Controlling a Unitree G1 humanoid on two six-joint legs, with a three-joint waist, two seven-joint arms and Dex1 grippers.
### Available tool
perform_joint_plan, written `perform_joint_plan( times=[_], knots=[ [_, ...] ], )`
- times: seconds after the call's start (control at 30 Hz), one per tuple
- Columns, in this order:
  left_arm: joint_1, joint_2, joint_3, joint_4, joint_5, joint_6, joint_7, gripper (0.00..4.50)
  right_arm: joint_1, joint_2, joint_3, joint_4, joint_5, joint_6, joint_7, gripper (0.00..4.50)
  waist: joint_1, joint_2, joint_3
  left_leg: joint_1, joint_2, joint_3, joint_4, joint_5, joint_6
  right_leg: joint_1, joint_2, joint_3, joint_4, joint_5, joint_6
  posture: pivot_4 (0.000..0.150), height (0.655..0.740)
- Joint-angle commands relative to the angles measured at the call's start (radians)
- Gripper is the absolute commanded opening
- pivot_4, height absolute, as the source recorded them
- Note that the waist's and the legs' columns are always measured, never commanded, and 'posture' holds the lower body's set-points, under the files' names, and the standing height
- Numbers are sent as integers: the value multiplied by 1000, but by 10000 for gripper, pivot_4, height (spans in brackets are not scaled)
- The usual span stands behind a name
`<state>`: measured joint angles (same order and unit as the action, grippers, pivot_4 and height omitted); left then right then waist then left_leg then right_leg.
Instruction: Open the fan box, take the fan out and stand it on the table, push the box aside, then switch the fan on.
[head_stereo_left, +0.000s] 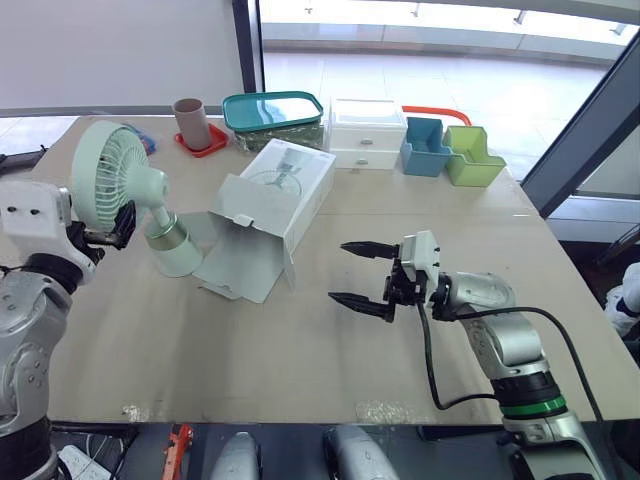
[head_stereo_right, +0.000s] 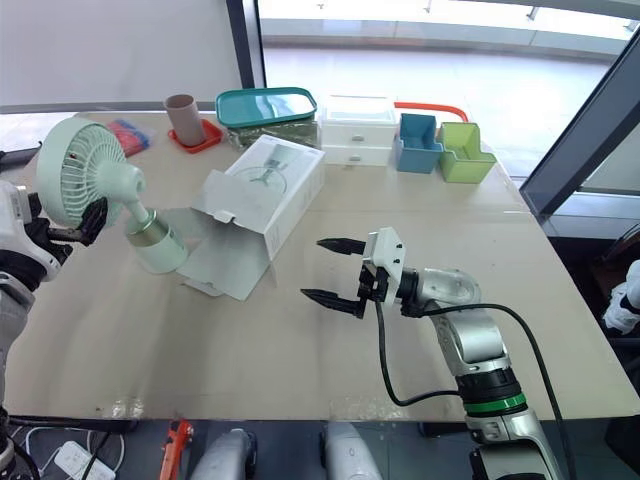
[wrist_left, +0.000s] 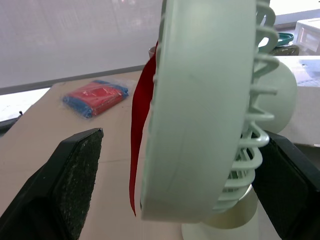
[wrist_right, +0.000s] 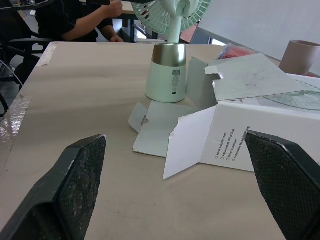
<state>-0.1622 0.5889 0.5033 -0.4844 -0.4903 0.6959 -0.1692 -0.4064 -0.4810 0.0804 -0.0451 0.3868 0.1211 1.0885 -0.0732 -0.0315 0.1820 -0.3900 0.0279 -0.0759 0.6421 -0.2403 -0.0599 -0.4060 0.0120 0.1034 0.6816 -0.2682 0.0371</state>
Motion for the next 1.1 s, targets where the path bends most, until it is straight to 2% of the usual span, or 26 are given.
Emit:
perform_joint_plan(
  times=[0.03, 0.27, 0.5, 0.6, 1.1],
  knots=[
    [14, -9, 19, -33, -3, -39, -21, 44821, -5, -8, -11, -25, 4, -16, 2, 45000, 0, 0, 0, 0, 0, 0, 0, 0, 0, 0, 0, 0, 0, 0, 0, 1500, 7400],
    [84, -80, 65, -104, -72, -179, -112, 44821, 9, -16, -14, -40, 7, -9, -2, 45000, 1, 0, 0, 0, 0, 0, 0, 0, 0, 0, 0, 0, 0, 0, 0, 1500, 7400],
    [262, -30, -49, -187, 111, -478, -304, 44821, 16, -16, -12, -47, 5, -8, -10, 45000, 1, 0, 0, 0, 0, 1, 0, 0, 0, 0, 0, 1, 0, 0, 0, 1500, 7400],
    [273, -41, -58, -157, 173, -508, -270, 44821, 18, -19, -14, -51, 5, -5, -13, 45000, 1, 0, 0, 0, 0, 1, 0, 0, 0, 0, 0, 1, 0, 0, 0, 1500, 7400],
    [241, -71, -57, -120, 205, -514, -222, 44821, 24, -37, -16, -59, 12, 3, -14, 45000, 1, 0, 0, 0, 0, 2, 0, 0, 0, 0, 0, 1, 0, 0, 0, 1500, 7400]
  ],
)
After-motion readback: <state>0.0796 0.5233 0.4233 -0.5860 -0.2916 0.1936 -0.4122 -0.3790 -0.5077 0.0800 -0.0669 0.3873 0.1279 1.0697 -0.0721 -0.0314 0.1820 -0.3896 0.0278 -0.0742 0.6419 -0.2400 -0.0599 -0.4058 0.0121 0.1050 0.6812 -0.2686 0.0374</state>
